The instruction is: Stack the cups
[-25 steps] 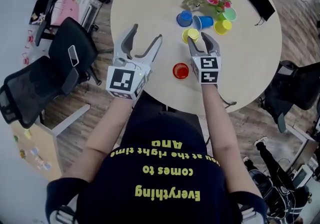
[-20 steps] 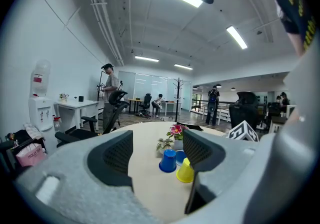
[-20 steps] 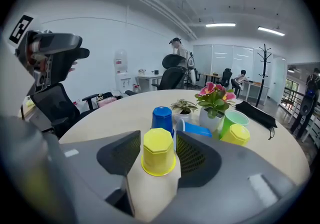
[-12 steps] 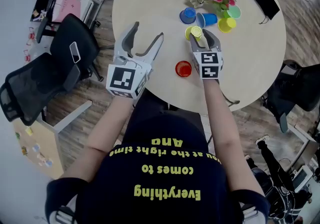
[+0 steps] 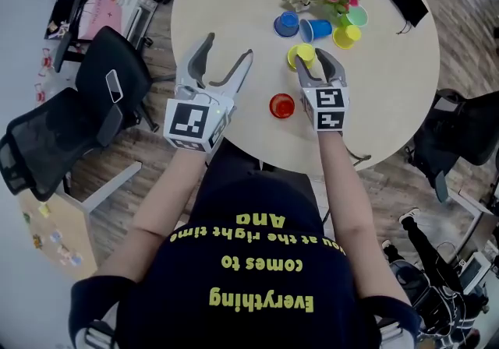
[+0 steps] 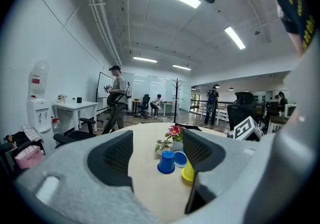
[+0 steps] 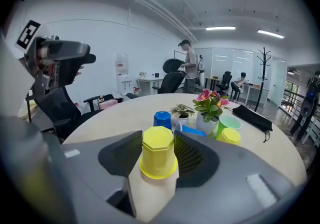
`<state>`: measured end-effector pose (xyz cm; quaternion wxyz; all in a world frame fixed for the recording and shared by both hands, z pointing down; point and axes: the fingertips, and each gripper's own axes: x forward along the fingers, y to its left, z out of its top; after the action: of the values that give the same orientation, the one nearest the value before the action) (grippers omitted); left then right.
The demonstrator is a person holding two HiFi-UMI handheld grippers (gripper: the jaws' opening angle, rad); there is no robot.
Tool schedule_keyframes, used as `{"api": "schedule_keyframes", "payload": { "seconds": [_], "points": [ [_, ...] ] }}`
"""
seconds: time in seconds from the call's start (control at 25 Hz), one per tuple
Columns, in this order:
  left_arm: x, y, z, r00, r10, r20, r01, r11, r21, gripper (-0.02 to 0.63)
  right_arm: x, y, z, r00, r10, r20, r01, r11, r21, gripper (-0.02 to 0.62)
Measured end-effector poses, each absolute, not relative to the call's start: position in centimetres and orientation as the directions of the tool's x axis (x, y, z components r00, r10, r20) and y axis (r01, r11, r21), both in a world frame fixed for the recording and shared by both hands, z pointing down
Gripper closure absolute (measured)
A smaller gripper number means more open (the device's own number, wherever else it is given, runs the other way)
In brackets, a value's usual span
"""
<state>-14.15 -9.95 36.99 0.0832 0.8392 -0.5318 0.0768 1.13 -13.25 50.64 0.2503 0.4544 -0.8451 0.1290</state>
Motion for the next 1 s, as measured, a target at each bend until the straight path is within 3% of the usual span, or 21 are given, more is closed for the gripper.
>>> {"api": "schedule_keyframes", "payload": {
  "seconds": [0.44, 1.0],
  "points": [
    [-12.2, -9.9, 36.1, 0.467, -0.864, 0.189, -0.884, -0.463, 0.069, 0.293, 4.5, -7.8, 47.8, -0.447, -0.737, 0.507, -0.852, 0.524, 0.011, 0.385],
    [-9.9, -9.5, 35.9, 0.525, -0.832, 0.182, -0.850, -0.522, 0.068, 0.293, 6.3, -0.4, 51.8, -0.408, -0.694, 0.593, -0.866, 0.500, -0.011, 0.385]
  ]
}}
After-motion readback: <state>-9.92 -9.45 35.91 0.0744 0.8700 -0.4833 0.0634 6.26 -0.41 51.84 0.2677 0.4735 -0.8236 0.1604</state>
